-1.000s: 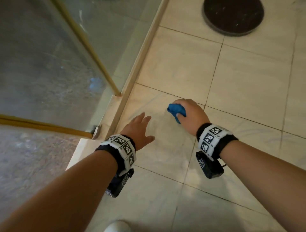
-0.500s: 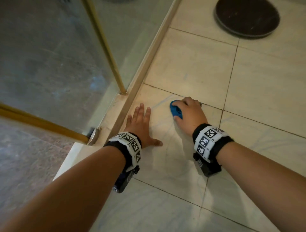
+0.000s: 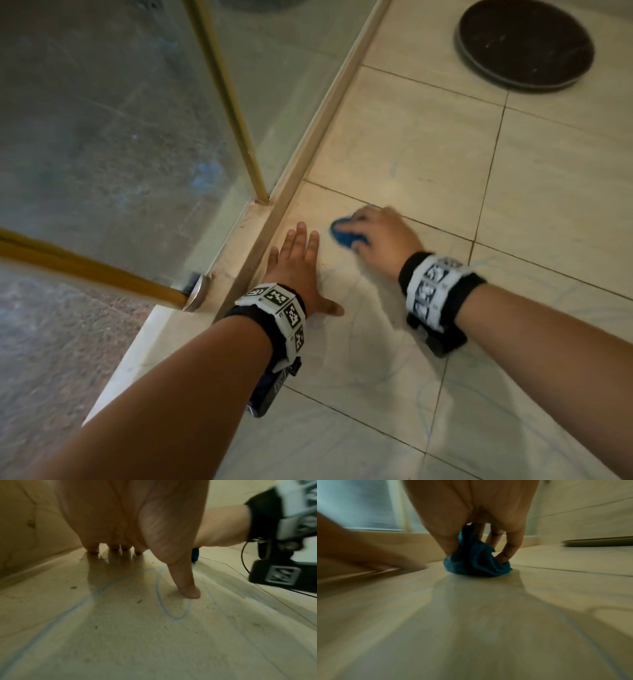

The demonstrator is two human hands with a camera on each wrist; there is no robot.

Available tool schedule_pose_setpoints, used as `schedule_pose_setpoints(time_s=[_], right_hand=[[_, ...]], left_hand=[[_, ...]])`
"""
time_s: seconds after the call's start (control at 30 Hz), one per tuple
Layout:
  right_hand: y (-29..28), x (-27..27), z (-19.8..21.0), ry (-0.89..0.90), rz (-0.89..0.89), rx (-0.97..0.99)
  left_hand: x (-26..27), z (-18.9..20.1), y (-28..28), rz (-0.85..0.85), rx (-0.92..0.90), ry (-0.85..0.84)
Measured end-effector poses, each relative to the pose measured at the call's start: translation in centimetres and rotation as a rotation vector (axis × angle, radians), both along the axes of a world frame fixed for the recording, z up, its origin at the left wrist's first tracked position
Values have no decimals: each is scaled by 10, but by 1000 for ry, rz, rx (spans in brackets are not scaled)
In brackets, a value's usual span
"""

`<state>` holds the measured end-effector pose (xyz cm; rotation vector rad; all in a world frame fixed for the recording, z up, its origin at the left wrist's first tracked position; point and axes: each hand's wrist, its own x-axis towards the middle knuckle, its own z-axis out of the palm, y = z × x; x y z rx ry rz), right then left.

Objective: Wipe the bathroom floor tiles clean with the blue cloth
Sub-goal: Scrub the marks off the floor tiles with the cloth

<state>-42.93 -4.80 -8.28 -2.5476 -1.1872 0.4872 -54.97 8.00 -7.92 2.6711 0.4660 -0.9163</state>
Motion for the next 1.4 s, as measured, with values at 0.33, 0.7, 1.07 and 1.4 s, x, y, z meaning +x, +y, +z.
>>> schedule_pose_setpoints(time_s=[0.33, 0.7, 1.07, 1.4], right_hand=[[6, 25, -5, -71, -53, -45], [8, 34, -5, -43, -85, -27], [-13, 3, -4, -65, -6, -63], [-16, -39, 1, -89, 177, -42]], left_hand=[[-2, 1, 1, 18, -18, -35], [0, 1, 2, 38, -49, -35], [2, 6, 0, 25, -18, -23], [-29, 6, -16, -52, 5, -41]])
